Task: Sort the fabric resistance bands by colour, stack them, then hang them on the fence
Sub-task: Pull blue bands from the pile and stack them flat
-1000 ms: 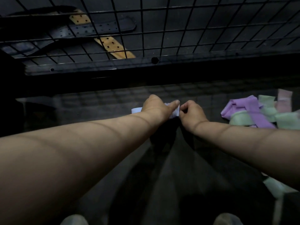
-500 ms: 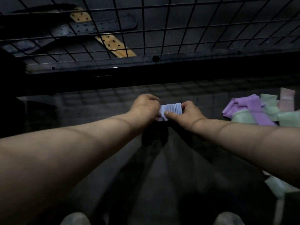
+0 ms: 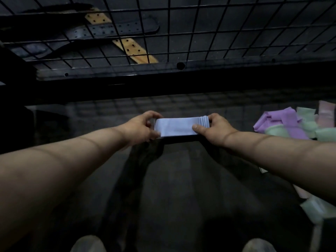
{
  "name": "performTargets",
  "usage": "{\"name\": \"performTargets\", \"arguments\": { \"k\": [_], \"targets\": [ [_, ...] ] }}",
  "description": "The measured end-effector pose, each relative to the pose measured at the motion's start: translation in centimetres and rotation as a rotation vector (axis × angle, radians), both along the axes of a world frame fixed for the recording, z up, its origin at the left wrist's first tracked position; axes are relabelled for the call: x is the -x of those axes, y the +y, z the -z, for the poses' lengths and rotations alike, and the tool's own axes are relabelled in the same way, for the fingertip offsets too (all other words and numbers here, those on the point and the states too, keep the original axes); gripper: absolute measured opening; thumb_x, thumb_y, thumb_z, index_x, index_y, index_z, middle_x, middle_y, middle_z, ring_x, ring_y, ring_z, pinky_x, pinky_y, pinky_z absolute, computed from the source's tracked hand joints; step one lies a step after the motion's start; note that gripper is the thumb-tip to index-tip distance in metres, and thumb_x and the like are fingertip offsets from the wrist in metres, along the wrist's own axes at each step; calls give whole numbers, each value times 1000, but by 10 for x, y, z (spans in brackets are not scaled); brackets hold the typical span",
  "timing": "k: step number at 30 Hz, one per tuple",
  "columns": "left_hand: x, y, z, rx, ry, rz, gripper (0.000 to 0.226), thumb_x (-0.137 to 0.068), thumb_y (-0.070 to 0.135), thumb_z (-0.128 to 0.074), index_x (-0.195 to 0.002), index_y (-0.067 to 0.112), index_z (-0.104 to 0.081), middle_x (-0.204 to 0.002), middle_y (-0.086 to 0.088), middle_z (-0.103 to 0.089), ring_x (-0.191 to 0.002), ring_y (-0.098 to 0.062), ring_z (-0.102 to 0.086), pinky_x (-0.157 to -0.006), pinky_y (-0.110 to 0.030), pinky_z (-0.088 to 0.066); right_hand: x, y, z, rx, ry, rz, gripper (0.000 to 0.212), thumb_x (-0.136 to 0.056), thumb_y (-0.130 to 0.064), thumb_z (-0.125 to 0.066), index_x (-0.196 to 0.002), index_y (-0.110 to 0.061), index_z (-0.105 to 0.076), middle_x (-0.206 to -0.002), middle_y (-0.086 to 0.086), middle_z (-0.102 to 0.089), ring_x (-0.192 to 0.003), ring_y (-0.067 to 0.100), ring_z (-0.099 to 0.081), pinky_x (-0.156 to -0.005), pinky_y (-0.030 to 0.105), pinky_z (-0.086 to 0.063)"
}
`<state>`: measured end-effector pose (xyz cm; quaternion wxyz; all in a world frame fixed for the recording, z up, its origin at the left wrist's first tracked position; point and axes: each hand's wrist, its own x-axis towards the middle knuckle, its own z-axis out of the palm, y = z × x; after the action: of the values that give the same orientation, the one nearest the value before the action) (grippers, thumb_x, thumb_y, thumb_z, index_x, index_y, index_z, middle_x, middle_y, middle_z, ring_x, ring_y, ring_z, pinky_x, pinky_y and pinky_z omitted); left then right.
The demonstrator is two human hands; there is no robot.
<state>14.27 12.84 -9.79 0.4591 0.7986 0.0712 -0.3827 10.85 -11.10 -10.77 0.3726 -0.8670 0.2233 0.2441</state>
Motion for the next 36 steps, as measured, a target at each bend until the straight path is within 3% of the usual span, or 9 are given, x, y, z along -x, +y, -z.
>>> {"name": "performTargets", "arguments": {
  "k": [4,12,15,18,20,24,27,32,36],
  "targets": [
    [-11,0,4,-21,14,82,29,-90,4,-66,-109,23,-56,-75,-10,-61,-61,-18,-59,-59,-32,-54,4,-3,4,-49,-37,-18,48,-86,-42,-72,-120,-15,-53,-111,3,-62,-100,19,-61,-89,32,-50],
    [-17,-1,6,-112,-104,274,30,-87,13,-72,-109,25,-56,-72,-4,-58,-63,-19,-60,-64,-36,-58,9,-11,12,-110,-65,-39,52,-81,-43,-77,-121,-19,-54,-111,2,-65,-101,18,-64,-94,39,-53],
    [-7,3,8,-114,-207,314,29,-84,16,-74,-100,28,-54,-89,-5,-61,-65,-12,-57,-65,-29,-55,7,-13,9,-143,-93,-50,48,-79,-36,-80,-116,-20,-54,-101,1,-65,-89,13,-65,-79,31,-56],
    [2,8,6,-184,-381,509,35,-79,21,-75,-99,35,-50,-111,2,-50,-87,-11,-56,-78,-19,-45,5,-16,8,-192,-80,-80,49,-75,-28,-85,-111,-20,-53,-94,1,-66,-76,10,-63,-63,25,-52],
    [10,10,4,-182,-436,645,37,-79,22,-72,-106,33,-50,-116,5,-46,-99,-17,-56,-87,-29,-47,4,-20,10,-214,-79,-121,53,-69,-19,-88,-108,-21,-52,-100,4,-63,-81,14,-62,-68,30,-55],
    [28,9,4,-270,-574,836,46,-78,22,-66,-117,34,-44,-126,3,-43,-113,-21,-51,-90,-34,-48,6,-25,6,-187,-54,-401,82,-67,-11,-88,-136,-22,-46,-118,0,-51,-103,11,-57,-91,15,-47],
    [36,11,4,-355,-653,847,48,-80,24,-64,-123,33,-44,-132,1,-43,-111,-26,-54,-90,-36,-48,12,-24,7,-97,-153,-543,64,-69,-21,-83,-127,-26,-57,-119,-2,-40,-112,9,-49,-103,18,-39],
    [45,15,8,-472,-929,917,43,-75,44,-64,-112,28,-51,-126,-10,-51,-95,-30,-60,-70,-39,-51,19,-24,8,-51,-309,-624,45,-69,-22,-77,-111,-21,-61,-112,-7,-51,-105,9,-54,-98,28,-46],
    [45,25,17,-493,-1061,903,37,-79,46,-57,-111,29,-49,-119,-10,-55,-92,-30,-61,-68,-38,-50,21,-25,7,6,-310,-673,44,-68,-29,-71,-110,-24,-60,-102,-10,-58,-95,10,-56,-90,30,-48]
  ]
}}
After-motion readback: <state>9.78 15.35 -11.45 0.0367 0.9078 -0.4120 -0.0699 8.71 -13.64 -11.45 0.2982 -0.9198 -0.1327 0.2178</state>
